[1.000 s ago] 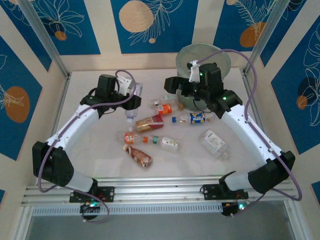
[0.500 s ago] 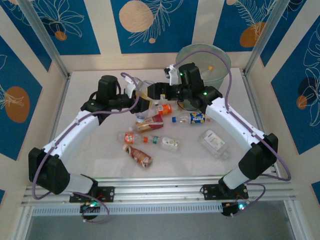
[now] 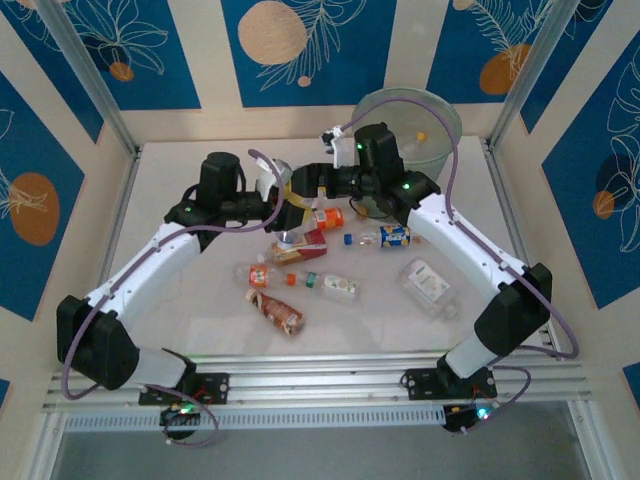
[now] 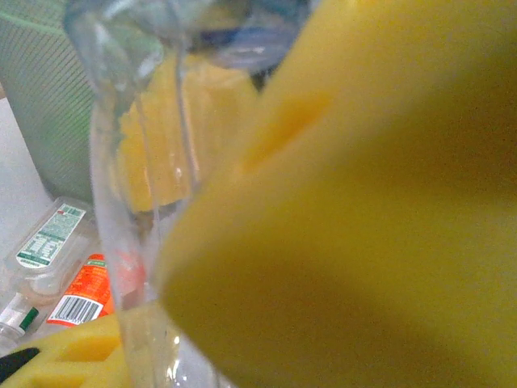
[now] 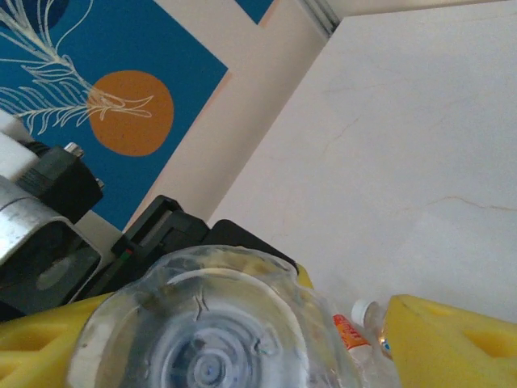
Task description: Put the plastic bottles in the bin
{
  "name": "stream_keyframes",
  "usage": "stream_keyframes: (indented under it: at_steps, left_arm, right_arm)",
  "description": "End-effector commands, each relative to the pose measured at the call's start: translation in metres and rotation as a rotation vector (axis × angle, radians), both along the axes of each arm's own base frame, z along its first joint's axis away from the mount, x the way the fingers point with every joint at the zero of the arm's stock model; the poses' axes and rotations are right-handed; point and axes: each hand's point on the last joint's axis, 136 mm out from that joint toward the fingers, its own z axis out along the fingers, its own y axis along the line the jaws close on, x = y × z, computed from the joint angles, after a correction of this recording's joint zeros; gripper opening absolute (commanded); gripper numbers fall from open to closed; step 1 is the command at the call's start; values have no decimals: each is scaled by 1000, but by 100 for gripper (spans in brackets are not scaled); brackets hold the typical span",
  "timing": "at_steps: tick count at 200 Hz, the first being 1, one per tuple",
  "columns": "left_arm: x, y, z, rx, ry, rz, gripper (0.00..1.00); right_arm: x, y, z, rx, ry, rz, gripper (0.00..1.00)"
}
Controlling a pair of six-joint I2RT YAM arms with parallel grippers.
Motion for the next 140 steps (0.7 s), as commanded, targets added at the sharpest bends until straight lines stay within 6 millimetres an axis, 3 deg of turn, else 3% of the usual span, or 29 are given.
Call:
stream_keyframes:
  at_steps: [1, 26, 56, 68, 95, 140]
  left_arm:
    - [-14, -9, 31, -42, -100, -50, 53]
    - [-10, -9, 37, -58, -109, -22, 52]
    - [-9, -10, 42, -74, -113, -14, 54]
    - [-9, -9, 43, -76, -111, -5, 63]
    - [-6, -5, 44, -70, -115, 30, 99]
    - [-9, 11, 55, -60, -155, 122, 99]
  right_arm:
    - [1, 9, 2, 27, 0, 15, 75]
    - [0, 10, 0, 21, -2, 11, 73]
    - [0, 9, 1, 21, -8, 4, 55]
    - [0, 8, 3, 22, -17, 1, 50]
    - [2, 1, 12, 15, -52, -36, 46]
    - [17, -29, 50, -63, -188, -181, 44]
